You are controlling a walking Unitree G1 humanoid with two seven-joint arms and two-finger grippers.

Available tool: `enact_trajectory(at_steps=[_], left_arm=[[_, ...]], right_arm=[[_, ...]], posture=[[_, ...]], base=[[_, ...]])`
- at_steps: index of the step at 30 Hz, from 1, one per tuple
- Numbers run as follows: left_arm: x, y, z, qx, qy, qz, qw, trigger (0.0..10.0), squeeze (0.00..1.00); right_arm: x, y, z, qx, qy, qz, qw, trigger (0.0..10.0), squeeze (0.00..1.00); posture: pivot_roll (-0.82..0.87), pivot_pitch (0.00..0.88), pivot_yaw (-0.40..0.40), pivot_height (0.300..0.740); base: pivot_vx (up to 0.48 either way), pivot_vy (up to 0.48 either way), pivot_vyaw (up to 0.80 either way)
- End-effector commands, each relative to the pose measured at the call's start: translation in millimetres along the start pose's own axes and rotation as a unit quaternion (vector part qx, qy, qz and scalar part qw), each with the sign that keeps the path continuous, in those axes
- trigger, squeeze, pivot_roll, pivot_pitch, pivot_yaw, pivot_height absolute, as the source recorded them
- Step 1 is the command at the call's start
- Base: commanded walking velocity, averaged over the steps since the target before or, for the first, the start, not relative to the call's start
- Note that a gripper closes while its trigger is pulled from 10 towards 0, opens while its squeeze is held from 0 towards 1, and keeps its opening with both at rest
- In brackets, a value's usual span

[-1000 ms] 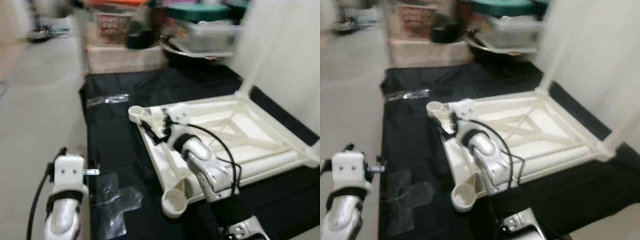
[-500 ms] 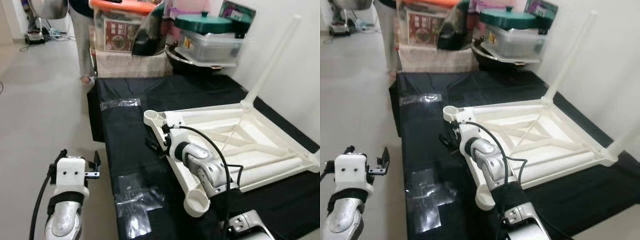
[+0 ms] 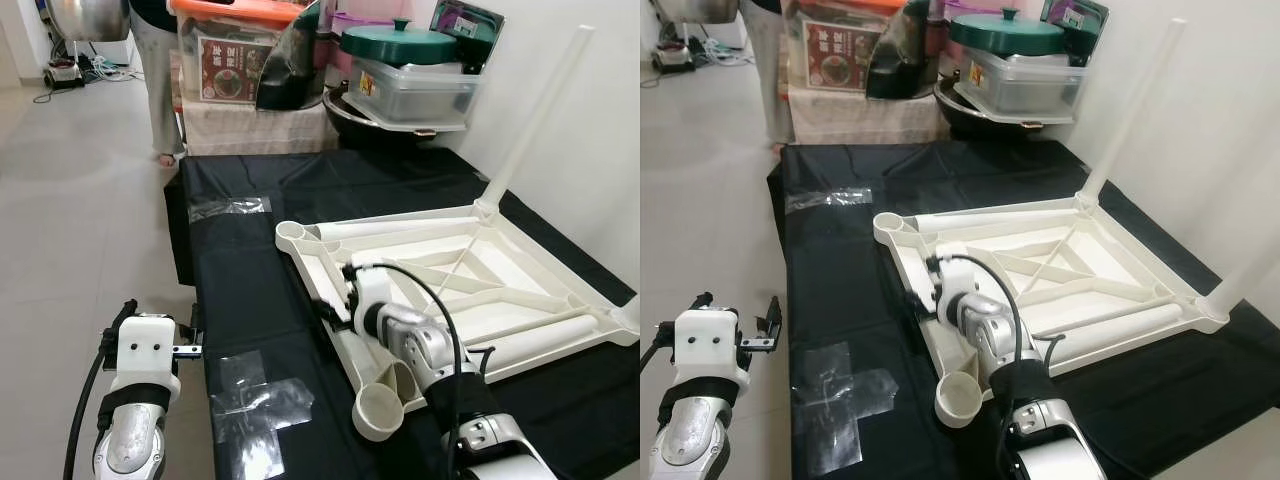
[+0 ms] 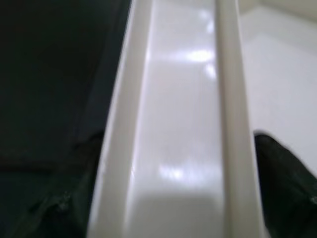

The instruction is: Building children table

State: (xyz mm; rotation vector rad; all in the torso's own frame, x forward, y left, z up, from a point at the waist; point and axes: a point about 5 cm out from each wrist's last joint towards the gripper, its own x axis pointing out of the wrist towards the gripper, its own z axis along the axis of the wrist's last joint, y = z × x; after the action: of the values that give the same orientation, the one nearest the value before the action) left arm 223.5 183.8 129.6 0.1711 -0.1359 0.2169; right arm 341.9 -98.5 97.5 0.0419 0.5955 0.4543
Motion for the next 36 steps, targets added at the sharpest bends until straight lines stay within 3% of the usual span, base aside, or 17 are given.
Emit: enact_trajectory(at_steps=[1, 4, 5, 7, 8, 15, 18, 21, 22, 24, 26, 27, 28, 29, 31, 35, 36], left_arm=[[0.3, -4.2, -3, -0.001, 0.005, -0.001, 1.0, 10.0, 0.0], [0.7, -3.9, -3, 0.0, 0.006, 0.001, 1.0, 10.0, 0.0], [1.1, -3.5, -4, 0.001, 0.006, 0.002, 1.0, 10.0, 0.0], [1.1, -3.5, -4, 0.001, 0.006, 0.002, 1.0, 10.0, 0.0], [1.4, -3.3, -4, 0.002, 0.006, 0.003, 1.0, 10.0, 0.0], [1.6, -2.8, -4, 0.005, 0.007, 0.004, 1.0, 10.0, 0.0], [1.8, -3.7, -6, 0.006, 0.009, 0.002, 1.0, 10.0, 0.0], [1.8, -3.7, -6, 0.006, 0.009, 0.002, 1.0, 10.0, 0.0], [1.8, -4.1, -6, 0.007, 0.01, 0.001, 1.0, 10.0, 0.0], [1.8, -4.1, -6, 0.007, 0.01, 0.001, 1.0, 10.0, 0.0], [1.2, -4.1, -7, 0.007, 0.013, 0.001, 1.0, 10.0, 0.0], [1.2, -4.1, -7, 0.007, 0.013, 0.001, 1.0, 10.0, 0.0], [1.0, -3.9, -8, 0.007, 0.014, 0.001, 1.0, 10.0, 0.0], [1.0, -3.9, -8, 0.007, 0.014, 0.001, 1.0, 10.0, 0.0], [1.2, -5.2, -10, 0.009, 0.018, -0.002, 1.0, 10.0, 0.0], [1.2, -5.2, -10, 0.009, 0.018, -0.002, 1.0, 10.0, 0.0], [1.4, -5.5, -10, 0.01, 0.019, -0.004, 1.0, 10.0, 0.0]], right_arm=[[2.1, -3.5, -22, 0.023, 0.053, 0.007, 0.998, 4.0, 0.0], [4.1, -3.1, -30, 0.04, 0.076, 0.015, 0.996, 4.0, 0.0], [5.6, -1.8, -36, 0.068, 0.098, 0.029, 0.992, 1.7, 0.0], [5.6, -1.8, -36, 0.068, 0.098, 0.029, 0.992, 1.7, 0.0], [7.1, -4.2, -39, 0.076, 0.106, 0.028, 0.991, 0.0, 0.0], [7.2, -8.3, -32, 0.044, 0.087, 0.036, 0.995, 0.0, 0.0], [-3.1, 0.1, -23, -0.092, 0.047, 0.112, 0.988, 0.0, 0.0], [-3.1, 0.1, -23, -0.092, 0.047, 0.112, 0.988, 0.0, 0.0], [-11.1, 6.5, -23, -0.148, 0.034, 0.16, 0.975, 0.0, 0.0], [-11.1, 6.5, -23, -0.148, 0.034, 0.16, 0.975, 0.0, 0.0], [-40.5, 9.3, -30, -0.237, 0.01, 0.294, 0.926, 0.0, 0.0], [-40.5, 9.3, -30, -0.237, 0.01, 0.294, 0.926, 0.0, 0.0], [-52.8, 2.8, -39, -0.302, 0.014, 0.333, 0.893, 0.0, 0.0], [-52.8, 2.8, -39, -0.302, 0.014, 0.333, 0.893, 0.0, 0.0], [-73.4, -22.7, -67, -0.42, 0.074, 0.379, 0.821, 0.0, 0.0], [-73.4, -22.7, -67, -0.42, 0.074, 0.379, 0.821, 0.0, 0.0], [-81.0, -33.3, -77, -0.453, 0.104, 0.391, 0.794, 0.0, 0.0]], posture=[[0.07, 0.0, -0.145, 0.74], [0.07, 0.0, -0.147, 0.74], [0.07, 0.0, -0.15, 0.74], [0.07, 0.0, -0.15, 0.74], [0.07, 0.0, -0.153, 0.74], [0.07, 0.0, -0.151, 0.74], [0.06, 0.0, -0.139, 0.74], [0.06, 0.0, -0.139, 0.74], [0.06, 0.0, -0.139, 0.74], [0.06, 0.0, -0.139, 0.74], [0.05, 0.0, -0.132, 0.74], [0.05, 0.0, -0.132, 0.74], [0.05, 0.0, -0.126, 0.74], [0.05, 0.0, -0.126, 0.74], [0.04, 0.0, -0.119, 0.74], [0.04, 0.0, -0.119, 0.74], [0.04, 0.0, -0.116, 0.74]], base=[[0.0, 0.0, 0.0], [0.0, 0.0, 0.0], [0.0, 0.0, 0.0], [0.0, 0.0, 0.0], [0.0, 0.0, 0.0], [0.0, 0.0, 0.0], [0.0, 0.0, 0.0], [0.0, 0.0, 0.0], [0.0, 0.0, 0.0], [0.0, 0.0, 0.0], [0.0, 0.0, 0.0], [0.0, 0.0, 0.0], [0.0, 0.0, 0.0], [0.0, 0.0, 0.0], [0.0, 0.0, 0.0], [0.0, 0.0, 0.0], [0.0, 0.0, 0.0]])
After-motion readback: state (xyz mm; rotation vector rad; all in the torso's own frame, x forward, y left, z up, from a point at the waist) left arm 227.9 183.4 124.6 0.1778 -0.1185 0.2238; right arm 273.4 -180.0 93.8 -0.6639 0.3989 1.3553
